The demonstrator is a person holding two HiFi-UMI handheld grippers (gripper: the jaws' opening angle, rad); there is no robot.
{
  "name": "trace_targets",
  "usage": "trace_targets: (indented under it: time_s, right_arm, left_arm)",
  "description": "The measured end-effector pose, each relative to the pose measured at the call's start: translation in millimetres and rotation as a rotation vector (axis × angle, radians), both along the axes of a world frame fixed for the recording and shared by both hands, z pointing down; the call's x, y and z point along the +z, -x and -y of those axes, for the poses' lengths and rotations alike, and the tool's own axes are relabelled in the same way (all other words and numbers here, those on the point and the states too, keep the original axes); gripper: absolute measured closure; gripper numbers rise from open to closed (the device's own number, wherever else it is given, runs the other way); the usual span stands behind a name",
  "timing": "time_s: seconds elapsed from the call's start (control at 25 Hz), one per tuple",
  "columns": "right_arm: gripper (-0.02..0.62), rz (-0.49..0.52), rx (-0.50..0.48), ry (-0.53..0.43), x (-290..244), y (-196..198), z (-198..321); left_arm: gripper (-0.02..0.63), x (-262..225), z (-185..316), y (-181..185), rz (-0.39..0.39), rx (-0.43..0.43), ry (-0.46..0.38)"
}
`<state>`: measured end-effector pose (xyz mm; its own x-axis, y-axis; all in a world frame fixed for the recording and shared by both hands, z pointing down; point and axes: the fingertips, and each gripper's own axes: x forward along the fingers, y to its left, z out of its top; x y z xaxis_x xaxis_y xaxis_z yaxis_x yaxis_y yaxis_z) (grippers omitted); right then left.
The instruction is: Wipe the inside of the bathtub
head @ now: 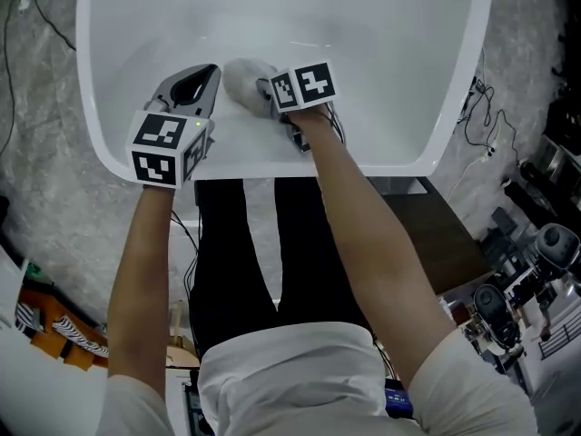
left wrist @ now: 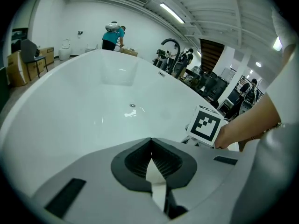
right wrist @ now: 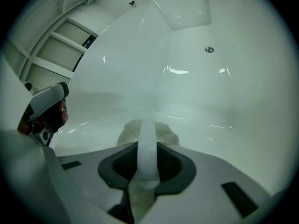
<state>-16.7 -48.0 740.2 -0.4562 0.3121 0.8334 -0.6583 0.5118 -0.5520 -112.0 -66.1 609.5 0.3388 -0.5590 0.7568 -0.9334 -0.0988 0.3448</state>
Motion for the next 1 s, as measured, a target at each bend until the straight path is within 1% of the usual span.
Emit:
trace_targets:
  time_s: [0.56, 0.76, 0.88, 1.0]
  right_arm:
    - [0.496, -0.078, 0.045, -0.033, 3, -111, 41]
    - [0.497, -0.135, 0.031, -0.036, 6, -151, 56]
    - [0.497, -0.176, 0.018, -0.043, 8, -167, 61]
    - [0.497, -0.212, -0.019, -0.057, 9, -178, 64]
  left_arm:
    - [0.594, 10, 30, -84, -0.028, 0.073, -0.014]
    - [0.594, 15, 44, -114, -0.045, 0.088, -0.017]
    - [0.594, 19, 48, -125, -0.051, 0.098, -0.013]
    - [0.594, 25, 50, -131, -0.055, 0.111, -0.006]
